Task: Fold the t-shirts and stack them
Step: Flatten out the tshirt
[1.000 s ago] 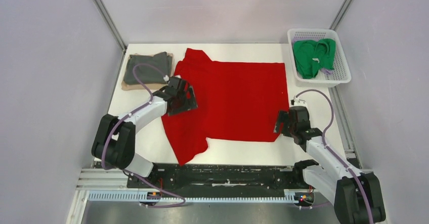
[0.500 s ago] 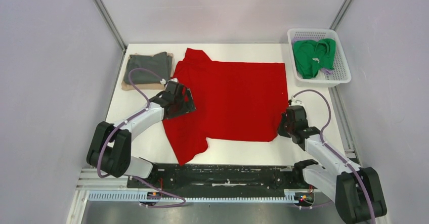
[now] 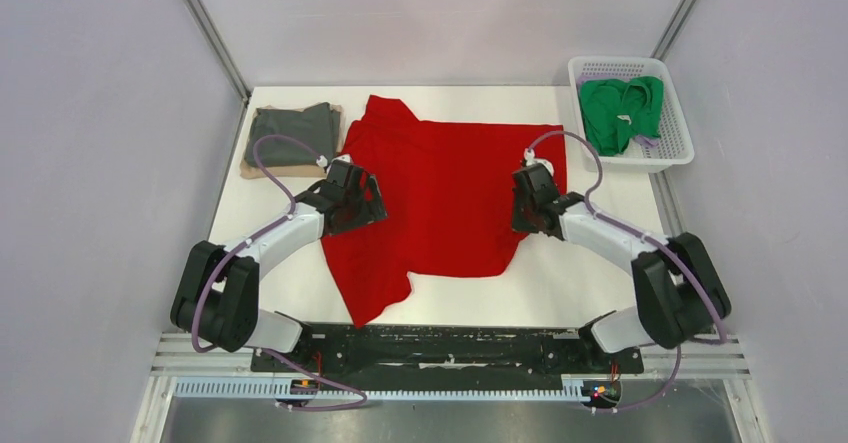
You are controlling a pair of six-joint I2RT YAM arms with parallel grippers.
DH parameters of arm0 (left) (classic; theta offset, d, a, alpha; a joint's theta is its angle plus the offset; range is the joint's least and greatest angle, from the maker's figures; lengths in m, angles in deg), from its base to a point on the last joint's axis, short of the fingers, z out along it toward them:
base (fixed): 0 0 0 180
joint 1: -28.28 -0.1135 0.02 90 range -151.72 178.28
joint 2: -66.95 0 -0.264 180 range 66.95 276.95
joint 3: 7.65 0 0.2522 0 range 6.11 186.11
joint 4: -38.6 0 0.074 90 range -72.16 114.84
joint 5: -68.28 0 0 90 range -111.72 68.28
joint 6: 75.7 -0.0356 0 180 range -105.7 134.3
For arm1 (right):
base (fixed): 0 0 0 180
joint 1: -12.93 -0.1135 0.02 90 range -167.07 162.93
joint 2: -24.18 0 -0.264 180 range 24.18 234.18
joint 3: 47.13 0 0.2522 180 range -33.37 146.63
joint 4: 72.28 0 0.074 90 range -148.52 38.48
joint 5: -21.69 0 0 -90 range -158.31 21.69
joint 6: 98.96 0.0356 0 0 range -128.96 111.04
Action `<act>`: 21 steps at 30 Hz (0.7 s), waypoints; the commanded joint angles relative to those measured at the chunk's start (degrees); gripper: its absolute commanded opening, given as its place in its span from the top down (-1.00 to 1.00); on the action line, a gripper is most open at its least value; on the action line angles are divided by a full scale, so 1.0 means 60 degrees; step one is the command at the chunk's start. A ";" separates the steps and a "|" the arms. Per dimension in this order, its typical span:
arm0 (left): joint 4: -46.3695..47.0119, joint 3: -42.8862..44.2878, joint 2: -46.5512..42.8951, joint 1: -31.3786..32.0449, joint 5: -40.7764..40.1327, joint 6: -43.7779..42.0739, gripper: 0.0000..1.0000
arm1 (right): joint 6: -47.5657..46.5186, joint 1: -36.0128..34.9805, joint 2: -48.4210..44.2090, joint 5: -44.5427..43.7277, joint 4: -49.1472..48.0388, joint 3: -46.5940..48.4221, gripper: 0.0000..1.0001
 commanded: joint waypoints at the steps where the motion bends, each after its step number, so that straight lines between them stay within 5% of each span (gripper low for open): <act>1: 0.0266 0.0009 -0.0096 0.0025 -0.0252 0.0331 -0.99 | -0.0142 -0.0303 0.1089 -0.0507 -0.0330 0.1572 0.74; 3: 0.0251 0.0030 -0.0075 0.0026 -0.0210 0.0319 -0.99 | -0.0369 -0.0396 0.1343 -0.0456 -0.0439 0.2029 0.49; 6: 0.0237 0.0018 -0.0087 0.0033 -0.0211 0.0320 -0.99 | -0.0689 -0.0431 0.1126 -0.0553 -0.0559 0.2164 -0.28; 8: 0.0265 0.0006 -0.0063 0.0030 -0.0212 0.0318 -0.99 | -0.0919 -0.0438 0.0684 -0.0799 -0.0687 0.1884 -0.56; 13: 0.0379 0.0035 0.0150 0.0036 -0.0062 0.0342 -0.99 | -0.1299 -0.0416 -0.0302 -0.1305 -0.0771 0.0856 -0.68; 21: 0.0432 0.0061 0.0365 0.0023 0.0006 0.0371 -0.99 | -0.1306 -0.0284 -0.0563 -0.0364 -0.1179 -0.0357 -0.45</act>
